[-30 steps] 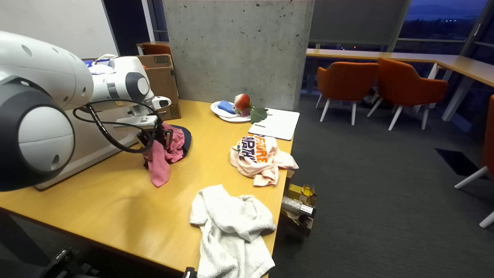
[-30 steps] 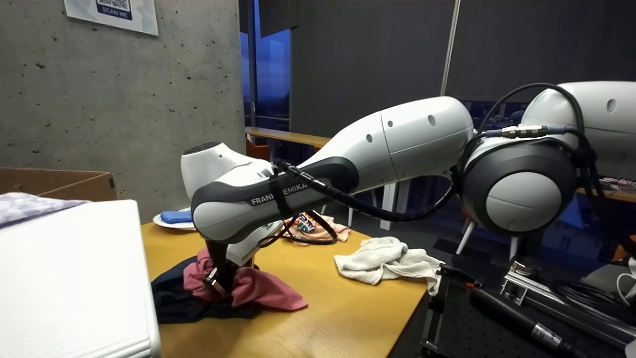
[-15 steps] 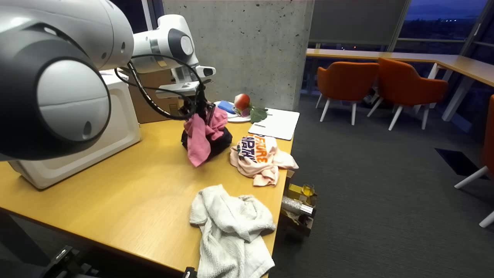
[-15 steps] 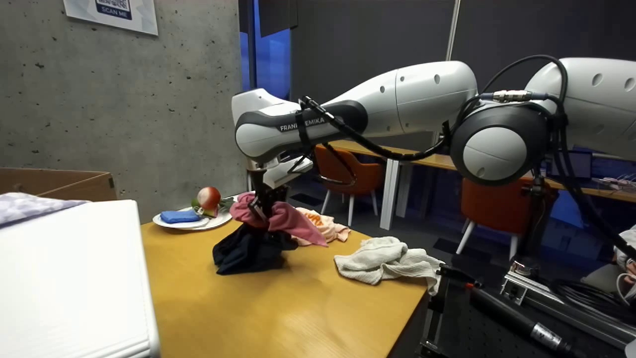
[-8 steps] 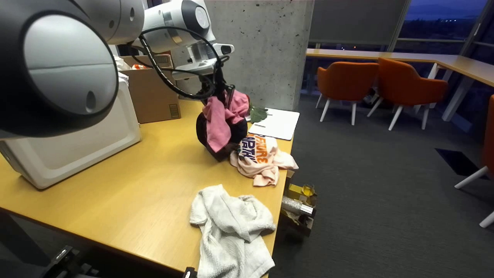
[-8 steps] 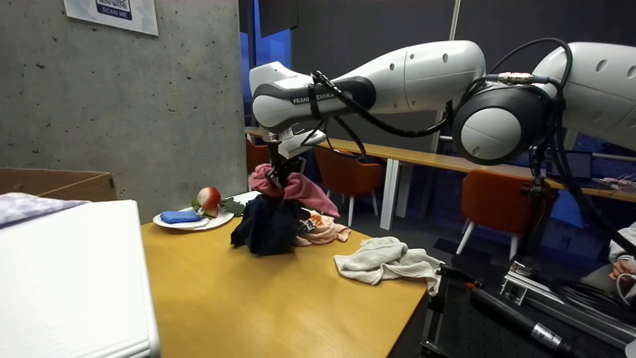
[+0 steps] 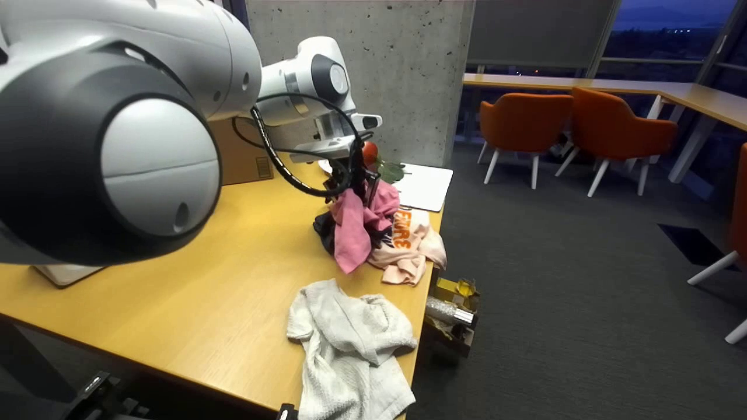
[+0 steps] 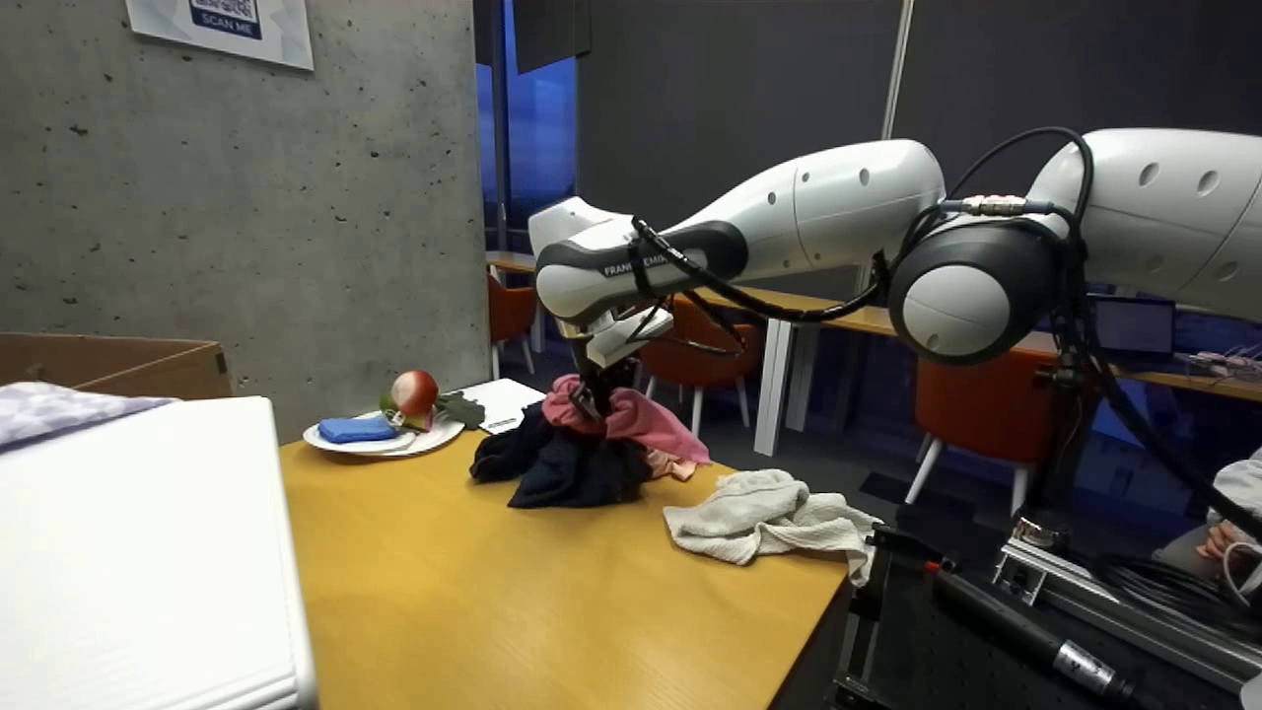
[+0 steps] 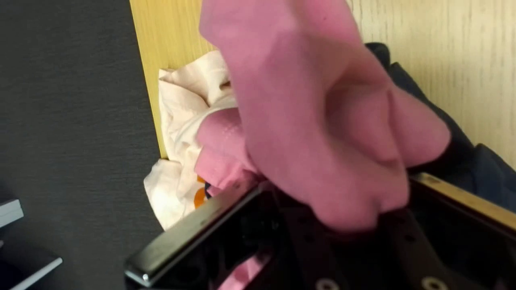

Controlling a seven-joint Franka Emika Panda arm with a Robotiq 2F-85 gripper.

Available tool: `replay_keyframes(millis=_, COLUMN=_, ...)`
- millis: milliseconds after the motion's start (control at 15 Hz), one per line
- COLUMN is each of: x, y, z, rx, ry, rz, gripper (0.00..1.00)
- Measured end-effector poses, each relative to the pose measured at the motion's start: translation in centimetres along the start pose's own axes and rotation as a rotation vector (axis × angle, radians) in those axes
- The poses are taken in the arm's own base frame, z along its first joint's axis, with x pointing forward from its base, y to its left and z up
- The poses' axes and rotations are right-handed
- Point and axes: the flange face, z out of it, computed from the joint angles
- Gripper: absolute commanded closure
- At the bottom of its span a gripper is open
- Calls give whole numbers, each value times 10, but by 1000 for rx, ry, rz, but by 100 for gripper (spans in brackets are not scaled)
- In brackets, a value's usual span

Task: Put the pink shirt on the blue shirt, then put them on the peach shirt, then put them on the white towel and move them backwards

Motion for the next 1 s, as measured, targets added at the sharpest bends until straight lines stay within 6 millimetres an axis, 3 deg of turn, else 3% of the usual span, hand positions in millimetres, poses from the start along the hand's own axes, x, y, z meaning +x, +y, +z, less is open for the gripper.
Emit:
replay_keyframes(millis=133, x=0, y=2, z=21, rx=-4, ry=-21, rz=32, gripper=95)
replay_keyframes(millis=333, x=-1, y=7, z=34, rx=-7, ry=-36, rz=69, gripper=95)
replay_keyframes(millis=1000, x=2, y=17, z=27, rx=-1, ry=-27, rz=113, gripper=95)
